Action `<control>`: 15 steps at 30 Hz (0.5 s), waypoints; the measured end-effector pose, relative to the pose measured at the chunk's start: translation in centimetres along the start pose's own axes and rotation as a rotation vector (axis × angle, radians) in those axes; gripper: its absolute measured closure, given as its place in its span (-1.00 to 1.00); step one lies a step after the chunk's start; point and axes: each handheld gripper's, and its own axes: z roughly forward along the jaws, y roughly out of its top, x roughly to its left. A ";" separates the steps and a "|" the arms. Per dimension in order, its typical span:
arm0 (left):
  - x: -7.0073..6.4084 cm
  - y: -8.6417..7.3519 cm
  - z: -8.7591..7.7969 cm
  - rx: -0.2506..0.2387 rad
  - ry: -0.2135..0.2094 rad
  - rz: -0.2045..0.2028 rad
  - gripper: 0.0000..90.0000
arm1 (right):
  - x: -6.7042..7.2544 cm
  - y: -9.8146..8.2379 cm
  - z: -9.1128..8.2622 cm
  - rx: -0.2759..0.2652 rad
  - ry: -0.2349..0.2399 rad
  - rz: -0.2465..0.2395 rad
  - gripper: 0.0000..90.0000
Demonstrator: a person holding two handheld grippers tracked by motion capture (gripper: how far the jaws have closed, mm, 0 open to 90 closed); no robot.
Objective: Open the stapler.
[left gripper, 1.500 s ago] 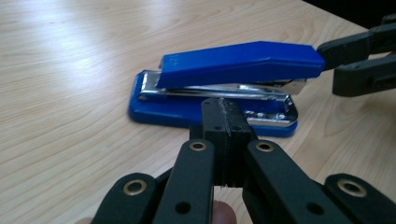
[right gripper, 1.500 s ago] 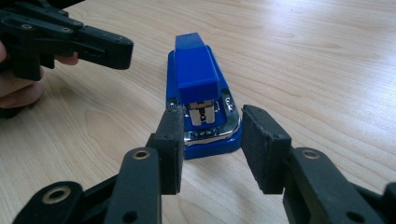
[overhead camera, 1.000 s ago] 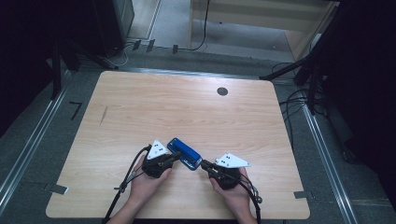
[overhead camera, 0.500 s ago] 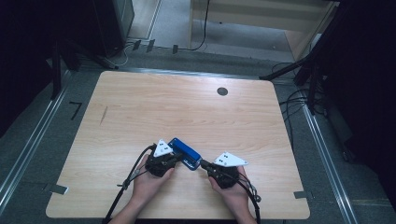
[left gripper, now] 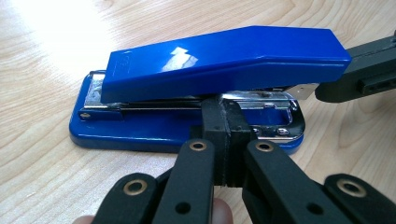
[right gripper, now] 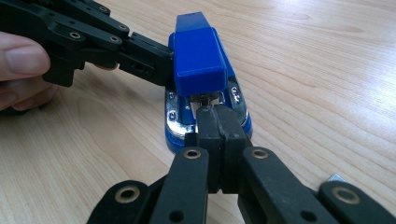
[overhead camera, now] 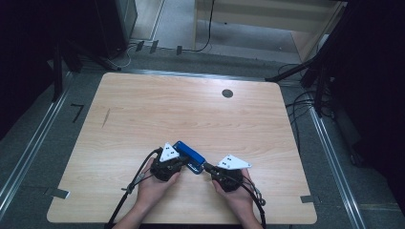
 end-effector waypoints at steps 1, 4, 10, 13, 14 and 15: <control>0.0 0.0 0.0 0.000 -0.001 -0.003 1.00 | 0.0 0.0 0.0 0.000 -0.001 -0.003 1.00; 0.1 0.0 0.0 -0.002 -0.003 -0.005 1.00 | 0.0 0.1 0.0 -0.005 -0.003 -0.005 1.00; 0.1 0.0 0.0 0.003 -0.006 -0.005 1.00 | 0.0 0.2 0.0 0.001 -0.005 -0.015 1.00; 0.1 0.0 0.0 0.004 -0.004 -0.004 1.00 | 0.2 0.3 -0.1 -0.012 0.000 -0.021 1.00; 0.1 0.0 0.0 0.003 -0.003 -0.004 1.00 | 0.3 0.5 -0.1 -0.015 0.000 -0.028 1.00; 0.1 0.0 0.0 0.003 -0.005 -0.004 1.00 | 0.4 0.6 -0.1 -0.008 -0.005 -0.031 1.00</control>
